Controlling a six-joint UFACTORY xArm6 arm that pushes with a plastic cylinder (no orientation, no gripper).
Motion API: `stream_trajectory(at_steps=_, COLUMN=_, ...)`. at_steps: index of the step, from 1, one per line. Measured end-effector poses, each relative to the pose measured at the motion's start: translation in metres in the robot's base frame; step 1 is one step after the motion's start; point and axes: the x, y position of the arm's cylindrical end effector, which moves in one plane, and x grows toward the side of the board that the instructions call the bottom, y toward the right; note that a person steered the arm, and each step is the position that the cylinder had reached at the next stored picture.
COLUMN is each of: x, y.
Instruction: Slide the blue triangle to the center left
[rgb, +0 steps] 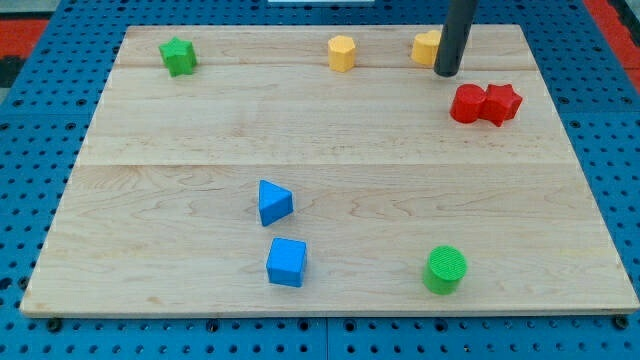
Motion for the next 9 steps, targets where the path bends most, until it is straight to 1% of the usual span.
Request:
stream_trajectory(at_steps=1, x=-0.013, y=0.063)
stream_trajectory(at_steps=2, x=0.037, y=0.129)
stream_trajectory(at_steps=3, x=0.121, y=0.156)
stream_trajectory(at_steps=4, x=0.210, y=0.127)
stream_trajectory(at_steps=5, x=0.256, y=0.009)
stream_trajectory(at_steps=7, x=0.257, y=-0.100)
stream_trajectory(at_steps=8, x=0.257, y=-0.138)
stream_trajectory(at_steps=9, x=0.306, y=-0.150)
